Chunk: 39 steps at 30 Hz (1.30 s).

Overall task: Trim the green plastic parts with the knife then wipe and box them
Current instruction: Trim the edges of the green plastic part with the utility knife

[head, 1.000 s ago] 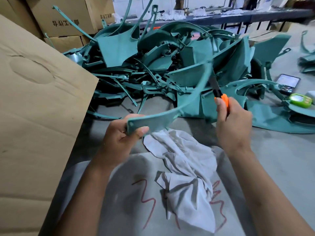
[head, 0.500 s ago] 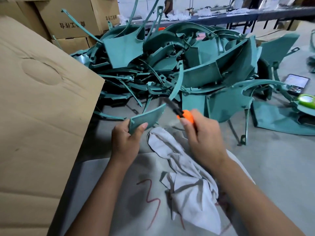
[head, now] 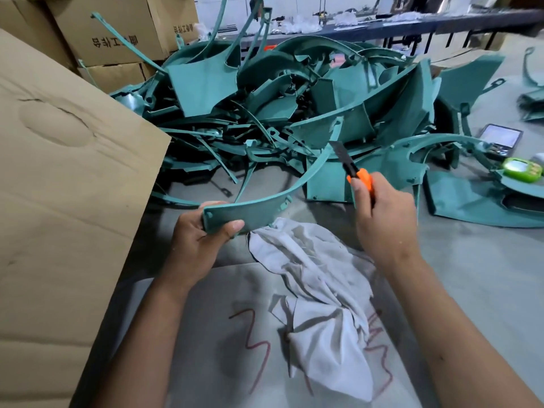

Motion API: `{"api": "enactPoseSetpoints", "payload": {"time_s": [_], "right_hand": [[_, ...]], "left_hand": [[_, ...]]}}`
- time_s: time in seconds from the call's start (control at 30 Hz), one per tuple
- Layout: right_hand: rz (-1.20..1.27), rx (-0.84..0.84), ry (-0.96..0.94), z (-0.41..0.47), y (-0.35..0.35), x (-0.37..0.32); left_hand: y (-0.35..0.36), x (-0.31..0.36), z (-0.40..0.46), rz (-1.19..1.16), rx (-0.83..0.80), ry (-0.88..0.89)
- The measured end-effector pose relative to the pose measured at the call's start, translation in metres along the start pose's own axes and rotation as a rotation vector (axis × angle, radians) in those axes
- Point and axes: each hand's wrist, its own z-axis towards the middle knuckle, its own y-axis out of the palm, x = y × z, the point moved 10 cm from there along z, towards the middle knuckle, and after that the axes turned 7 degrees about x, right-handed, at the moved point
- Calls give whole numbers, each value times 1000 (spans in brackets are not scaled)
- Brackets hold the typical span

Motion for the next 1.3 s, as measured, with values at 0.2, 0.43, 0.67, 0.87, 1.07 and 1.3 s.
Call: {"api": "enactPoseSetpoints", "payload": {"time_s": [0.2, 0.43, 0.67, 0.87, 1.07, 1.3], "right_hand": [[-70, 63, 56, 10, -14, 26], [-119, 107, 208, 12, -25, 50], [561, -93, 374, -4, 7, 20], [890, -514, 346, -37, 50, -35], [776, -218, 243, -19, 26, -20], [412, -224, -264, -11, 7, -53]], "left_hand": [[11, 4, -5, -80, -134, -22], [3, -3, -7, -161, -137, -130], [38, -10, -13, -861, -16, -444], [91, 5, -32, -1033, -90, -557], [82, 9, -24, -883, -211, -404], [39, 5, -12, -373, -128, -192]]}}
